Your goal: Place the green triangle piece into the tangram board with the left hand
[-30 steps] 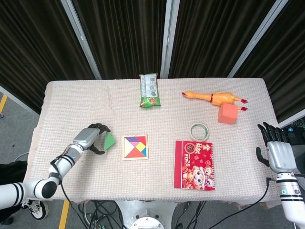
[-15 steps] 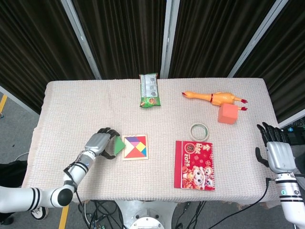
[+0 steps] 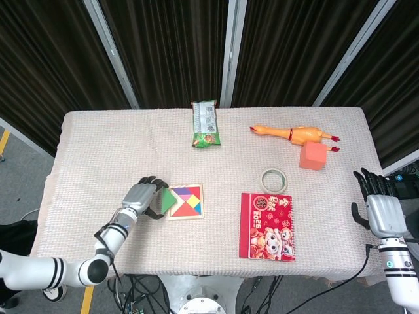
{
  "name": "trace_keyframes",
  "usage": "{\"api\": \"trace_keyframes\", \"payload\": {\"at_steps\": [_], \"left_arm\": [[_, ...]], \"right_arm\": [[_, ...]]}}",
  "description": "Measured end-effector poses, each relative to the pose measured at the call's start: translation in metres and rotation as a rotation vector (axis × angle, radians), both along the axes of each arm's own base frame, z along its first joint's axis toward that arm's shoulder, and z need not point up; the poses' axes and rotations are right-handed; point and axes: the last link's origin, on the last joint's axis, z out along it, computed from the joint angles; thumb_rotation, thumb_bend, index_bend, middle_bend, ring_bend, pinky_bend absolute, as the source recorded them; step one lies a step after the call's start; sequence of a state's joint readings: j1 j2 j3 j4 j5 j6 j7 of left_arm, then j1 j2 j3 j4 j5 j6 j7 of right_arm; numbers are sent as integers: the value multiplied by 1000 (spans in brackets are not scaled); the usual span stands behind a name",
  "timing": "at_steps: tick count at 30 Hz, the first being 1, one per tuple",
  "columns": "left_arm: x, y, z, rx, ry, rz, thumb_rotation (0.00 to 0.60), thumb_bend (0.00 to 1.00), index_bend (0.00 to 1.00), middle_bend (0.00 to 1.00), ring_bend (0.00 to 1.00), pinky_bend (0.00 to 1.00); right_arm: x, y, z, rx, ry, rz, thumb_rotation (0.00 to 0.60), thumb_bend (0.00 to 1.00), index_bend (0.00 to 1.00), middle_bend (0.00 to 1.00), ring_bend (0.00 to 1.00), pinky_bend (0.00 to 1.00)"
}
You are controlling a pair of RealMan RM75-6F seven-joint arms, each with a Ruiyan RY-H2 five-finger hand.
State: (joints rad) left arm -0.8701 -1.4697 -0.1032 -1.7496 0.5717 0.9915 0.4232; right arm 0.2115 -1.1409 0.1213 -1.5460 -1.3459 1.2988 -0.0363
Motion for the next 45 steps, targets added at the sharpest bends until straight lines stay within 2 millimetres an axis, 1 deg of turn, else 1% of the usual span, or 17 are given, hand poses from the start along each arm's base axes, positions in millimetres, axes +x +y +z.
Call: {"api": "trace_keyframes", "payload": {"at_steps": [14, 21, 31, 45], "left_arm": [[10, -1, -8, 0, 12, 50, 600, 206, 481, 150, 0, 0], [14, 0, -11, 11, 21, 36, 600, 206, 502, 156, 0, 0], [17, -2, -15, 25, 58, 3, 600, 207, 502, 156, 0, 0], [19, -7, -20, 7, 57, 2, 600, 208, 504, 160, 0, 0]], "right_arm": [[-3, 1, 1, -2, -2, -6, 600, 451, 0, 0, 0, 0], [-5, 1, 1, -2, -4, -11, 600, 451, 0, 0, 0, 0], [-7, 2, 2, -4, -7, -15, 600, 451, 0, 0, 0, 0], [-10, 1, 1, 0, -9, -21, 600, 451, 0, 0, 0, 0]]}}
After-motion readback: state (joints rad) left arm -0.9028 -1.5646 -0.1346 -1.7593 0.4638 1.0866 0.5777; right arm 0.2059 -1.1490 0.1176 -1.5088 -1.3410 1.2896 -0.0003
